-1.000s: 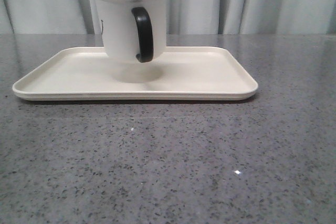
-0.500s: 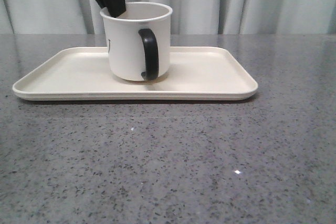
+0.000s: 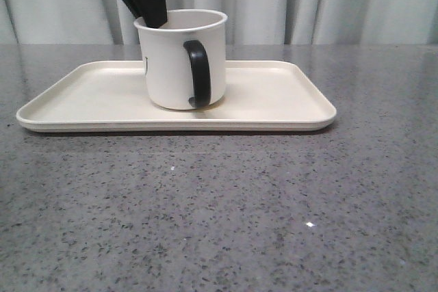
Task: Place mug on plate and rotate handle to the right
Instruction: 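Lower the mug onto the tray and open the left gripper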
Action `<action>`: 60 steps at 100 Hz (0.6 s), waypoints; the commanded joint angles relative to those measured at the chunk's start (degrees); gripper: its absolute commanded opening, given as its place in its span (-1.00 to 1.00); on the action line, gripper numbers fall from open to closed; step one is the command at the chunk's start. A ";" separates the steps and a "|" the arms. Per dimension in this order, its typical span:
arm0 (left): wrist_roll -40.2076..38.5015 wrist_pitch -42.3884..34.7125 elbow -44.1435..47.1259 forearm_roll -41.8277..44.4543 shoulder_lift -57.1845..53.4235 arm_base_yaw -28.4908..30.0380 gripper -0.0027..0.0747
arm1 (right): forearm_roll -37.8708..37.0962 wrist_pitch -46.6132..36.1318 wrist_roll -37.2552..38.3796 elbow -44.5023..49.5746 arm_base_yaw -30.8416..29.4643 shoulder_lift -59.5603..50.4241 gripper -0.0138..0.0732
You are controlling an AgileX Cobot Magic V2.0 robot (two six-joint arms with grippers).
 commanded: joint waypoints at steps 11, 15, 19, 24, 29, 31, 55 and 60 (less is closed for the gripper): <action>0.24 0.55 -1.93 -0.32 -2.79 -0.49 -0.98 | -1.07 -4.19 -0.40 -1.65 -0.32 0.33 0.49; 0.24 0.55 -1.93 -0.32 -2.79 -0.49 -0.98 | -1.07 -4.19 -0.40 -1.65 -0.32 0.33 0.49; 0.24 0.55 -1.93 -0.32 -2.79 -0.49 -0.98 | -1.07 -4.19 -0.40 -1.65 -0.32 0.33 0.49; 0.29 0.55 -1.93 -0.32 -2.79 -0.49 -0.98 | -1.07 -4.19 -0.40 -1.65 -0.32 0.33 0.49; 0.39 0.55 -1.93 -0.32 -2.79 -0.49 -0.96 | -1.07 -4.19 -0.40 -1.65 -0.32 0.33 0.49; 0.39 0.55 -1.93 -0.32 -2.79 -0.49 -0.95 | -1.07 -4.19 -0.40 -1.65 -0.32 0.33 0.49; 0.39 0.55 -1.93 -0.32 -2.79 -0.49 -0.48 | -1.07 -4.19 -0.40 -1.65 -0.32 0.33 0.49; 0.39 0.55 -1.93 -0.32 -2.79 -0.49 -0.39 | -1.07 -4.19 -0.40 -1.65 -0.32 0.33 0.49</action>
